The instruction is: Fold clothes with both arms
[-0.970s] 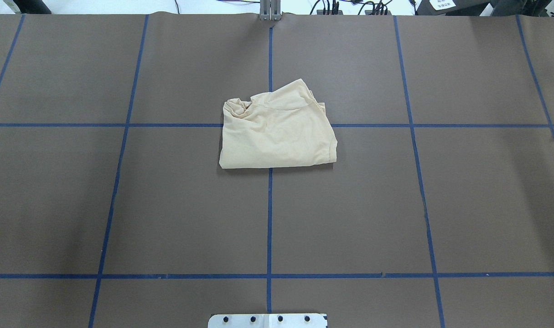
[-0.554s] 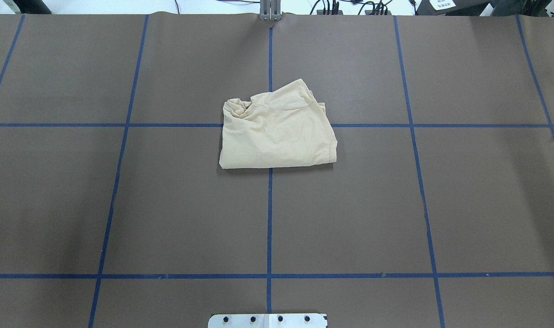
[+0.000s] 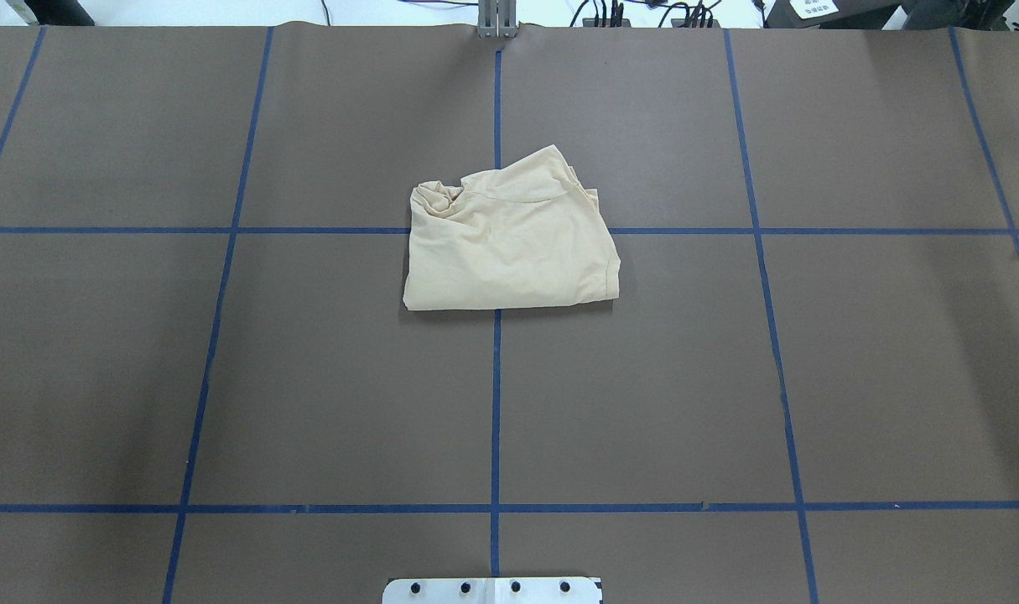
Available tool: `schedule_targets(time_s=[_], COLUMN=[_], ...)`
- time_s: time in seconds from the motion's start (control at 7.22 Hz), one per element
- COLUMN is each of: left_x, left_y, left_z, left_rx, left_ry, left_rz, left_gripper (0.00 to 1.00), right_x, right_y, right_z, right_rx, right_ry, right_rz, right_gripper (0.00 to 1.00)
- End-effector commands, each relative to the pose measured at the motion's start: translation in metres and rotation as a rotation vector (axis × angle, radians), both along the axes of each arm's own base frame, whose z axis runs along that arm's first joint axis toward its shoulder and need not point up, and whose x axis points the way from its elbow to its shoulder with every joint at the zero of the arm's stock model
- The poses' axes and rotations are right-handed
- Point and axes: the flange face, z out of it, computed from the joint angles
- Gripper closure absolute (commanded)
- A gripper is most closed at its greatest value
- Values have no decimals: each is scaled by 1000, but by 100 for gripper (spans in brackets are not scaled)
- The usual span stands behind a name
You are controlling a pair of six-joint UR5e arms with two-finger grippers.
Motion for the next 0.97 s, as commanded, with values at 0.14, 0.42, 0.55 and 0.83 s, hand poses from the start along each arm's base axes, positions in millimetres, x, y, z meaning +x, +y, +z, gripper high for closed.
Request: schedule_targets(time_s=[0.14, 0.42, 0.55, 0.83], left_x=[0, 0, 0, 0], left_y=[1, 2, 2, 2], left_z=[2, 3, 3, 3], left_rx=[-4, -4, -4, -4], left_ry=[-1, -2, -2, 0], left_rz=[0, 1, 1, 1], left_gripper=[0, 0, 0, 0], right_x=[0, 0, 0, 1], right_y=[1, 4, 6, 5], right_z=[1, 3, 4, 5], right_rx=[-2, -4, -4, 22], right_ry=[0, 0, 0, 3], right_rz=[0, -1, -1, 0], right_gripper=[0, 0, 0, 0])
